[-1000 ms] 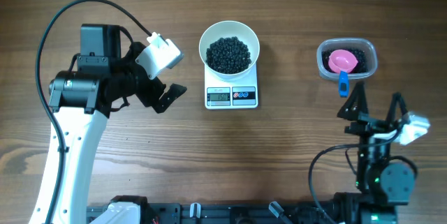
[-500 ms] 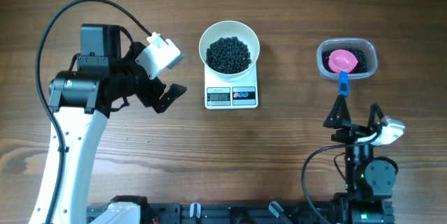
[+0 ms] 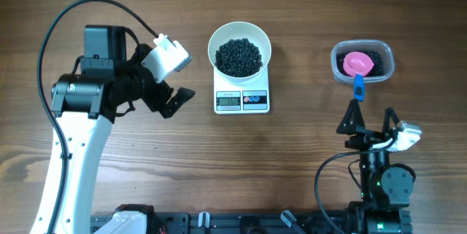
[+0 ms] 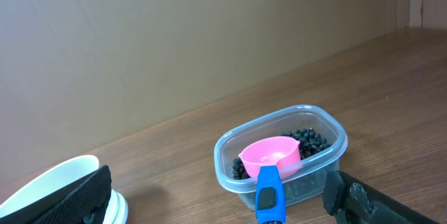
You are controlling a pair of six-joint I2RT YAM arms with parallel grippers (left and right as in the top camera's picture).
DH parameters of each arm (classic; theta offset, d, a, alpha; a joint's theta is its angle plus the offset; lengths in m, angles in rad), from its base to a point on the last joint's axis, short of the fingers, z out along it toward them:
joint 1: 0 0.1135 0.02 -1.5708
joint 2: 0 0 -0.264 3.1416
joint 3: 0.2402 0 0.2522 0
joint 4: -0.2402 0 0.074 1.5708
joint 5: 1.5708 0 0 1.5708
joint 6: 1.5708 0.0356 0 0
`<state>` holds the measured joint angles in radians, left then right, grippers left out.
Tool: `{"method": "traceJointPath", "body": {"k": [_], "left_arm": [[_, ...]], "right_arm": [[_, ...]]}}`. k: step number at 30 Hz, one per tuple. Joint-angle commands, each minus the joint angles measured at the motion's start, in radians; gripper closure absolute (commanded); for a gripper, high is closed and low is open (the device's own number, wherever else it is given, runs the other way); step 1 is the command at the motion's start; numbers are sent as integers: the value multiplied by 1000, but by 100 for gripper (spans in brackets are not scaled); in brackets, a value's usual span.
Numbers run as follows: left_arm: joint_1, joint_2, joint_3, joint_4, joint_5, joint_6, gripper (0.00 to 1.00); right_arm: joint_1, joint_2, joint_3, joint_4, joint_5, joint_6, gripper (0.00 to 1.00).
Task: Scoop item into bowl and weigh 150g on scale
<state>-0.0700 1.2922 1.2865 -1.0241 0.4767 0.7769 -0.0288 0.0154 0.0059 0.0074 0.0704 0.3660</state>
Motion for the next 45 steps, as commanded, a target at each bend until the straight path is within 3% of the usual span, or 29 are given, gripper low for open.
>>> {"method": "traceJointPath", "body": {"k": [1,17,19,20,23,25,30,36,45], "left_arm": [[0,4,-5,2,5,-6,0],[17,-1,-5,-69,-11,-14,0],[24,-13,-14,-21,-48,-89,0],[25,-31,-29,35,-103,-198,0],[25,-138,-139,215,-286,-572,0],[24,-257,-259,324,-343,-705,0],[25,-576,-598,571,-344,-797,0],[50,-881,-937,829,-349,-796,0],[70,-1112,-1091,827,-380,-792,0]], "right_arm": [[3,-12,-1,5,-19,11,0],[3,-12,-1,5,-19,12,0],[3,-12,-1,5,-19,11,0],[3,-12,-1,5,-19,11,0],[3,-12,-1,5,-19,11,0],[3,-12,-1,5,-19,11,0],[3,-12,-1,5,-19,11,0],[3,-12,-1,5,-19,11,0],[3,-12,-1,5,-19,11,0]]}}
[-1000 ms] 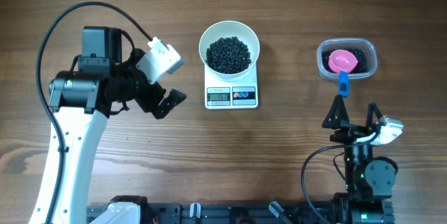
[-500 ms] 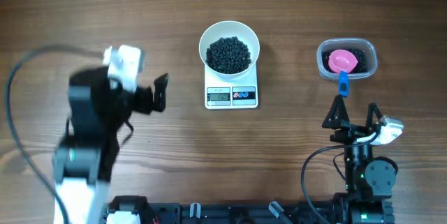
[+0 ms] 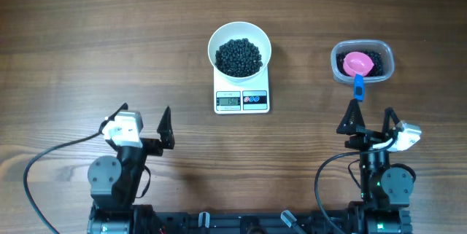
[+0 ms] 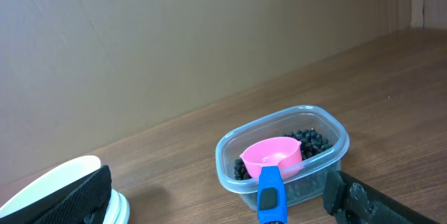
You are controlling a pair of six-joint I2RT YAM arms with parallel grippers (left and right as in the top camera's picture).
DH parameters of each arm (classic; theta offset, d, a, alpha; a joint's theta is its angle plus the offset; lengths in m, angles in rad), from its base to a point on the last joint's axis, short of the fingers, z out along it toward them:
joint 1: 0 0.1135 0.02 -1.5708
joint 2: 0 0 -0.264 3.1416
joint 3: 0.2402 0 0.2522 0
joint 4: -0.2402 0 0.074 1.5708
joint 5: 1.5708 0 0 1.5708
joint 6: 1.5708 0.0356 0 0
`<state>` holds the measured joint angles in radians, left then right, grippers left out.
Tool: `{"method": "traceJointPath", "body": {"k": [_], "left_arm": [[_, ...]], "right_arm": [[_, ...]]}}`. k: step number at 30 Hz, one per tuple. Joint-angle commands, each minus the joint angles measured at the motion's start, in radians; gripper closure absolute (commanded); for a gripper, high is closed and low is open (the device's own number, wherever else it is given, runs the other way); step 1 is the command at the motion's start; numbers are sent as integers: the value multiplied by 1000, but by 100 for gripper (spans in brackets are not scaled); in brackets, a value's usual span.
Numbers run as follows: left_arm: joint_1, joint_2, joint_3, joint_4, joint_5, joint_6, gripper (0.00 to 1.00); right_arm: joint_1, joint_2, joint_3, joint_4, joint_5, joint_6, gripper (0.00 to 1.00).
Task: Scoop item into bowl and weigh 150g on scale
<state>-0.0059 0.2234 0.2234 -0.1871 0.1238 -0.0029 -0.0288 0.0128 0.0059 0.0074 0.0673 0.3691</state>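
Note:
A white bowl (image 3: 239, 48) heaped with black beans stands on the white scale (image 3: 241, 99) at the table's middle back; its rim (image 4: 49, 182) shows at the left of the right wrist view. A clear tub (image 3: 363, 62) of beans holds the pink scoop (image 3: 357, 64) with a blue handle (image 4: 271, 192) leaning over its near rim. My right gripper (image 3: 371, 117) stands open just in front of the tub (image 4: 283, 155), nothing between its fingers. My left gripper (image 3: 144, 119) is open at the front left, far from everything.
The scale's display (image 3: 229, 101) is lit. Dark wooden table (image 3: 87, 37) all round. A plain brown wall (image 4: 174, 35) rises behind the table.
My left arm has gone from raised beside the scale at the left to its place at the front left, gripper open. The right arm, scoop and tub have not moved.

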Motion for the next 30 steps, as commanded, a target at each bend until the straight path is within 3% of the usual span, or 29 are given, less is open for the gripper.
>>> {"method": "traceJointPath", "body": {"k": [1,14,30], "left_arm": [[6,-49,-33,-12,-29,-13,0],[6,-216,-153,-10,-55,-13,0],[-3,-220,-171,8,-69,-17,0]], "right_arm": [[3,-9,-1,5,-16,8,0],[3,-9,-1,5,-16,8,0],[3,-9,-1,5,-16,8,0]]}}
